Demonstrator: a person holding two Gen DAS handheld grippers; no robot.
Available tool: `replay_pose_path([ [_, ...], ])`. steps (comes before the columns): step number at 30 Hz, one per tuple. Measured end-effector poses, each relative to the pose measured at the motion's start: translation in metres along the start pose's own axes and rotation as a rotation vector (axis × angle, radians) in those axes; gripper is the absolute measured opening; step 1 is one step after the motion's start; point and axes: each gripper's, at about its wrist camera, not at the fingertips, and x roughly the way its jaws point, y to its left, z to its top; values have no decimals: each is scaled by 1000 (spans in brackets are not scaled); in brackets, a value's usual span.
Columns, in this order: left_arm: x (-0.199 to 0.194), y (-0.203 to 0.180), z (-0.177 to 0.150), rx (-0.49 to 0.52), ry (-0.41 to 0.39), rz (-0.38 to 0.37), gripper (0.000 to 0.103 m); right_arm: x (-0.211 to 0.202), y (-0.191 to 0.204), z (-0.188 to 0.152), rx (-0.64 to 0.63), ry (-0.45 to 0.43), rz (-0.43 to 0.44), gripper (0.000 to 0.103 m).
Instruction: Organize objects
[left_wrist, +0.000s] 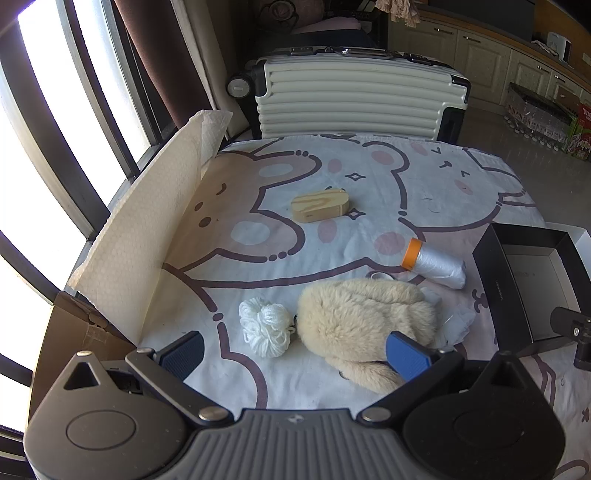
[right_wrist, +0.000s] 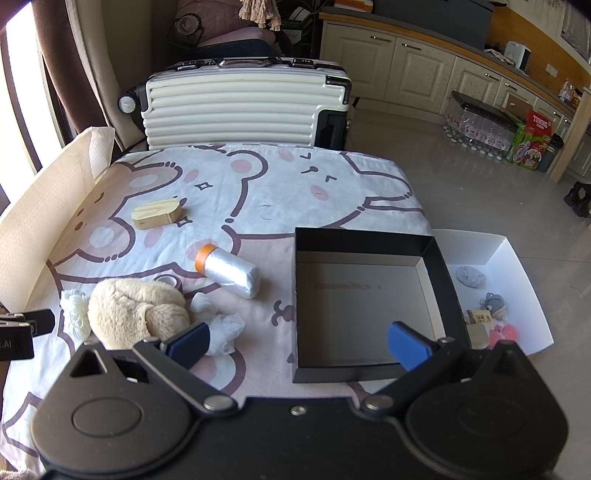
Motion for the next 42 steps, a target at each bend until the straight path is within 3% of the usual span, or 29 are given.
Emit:
replay_pose_path([
  [42, -2, -4, -3, -14, 5, 22, 103, 0, 0, 0, 17, 1, -15, 103],
])
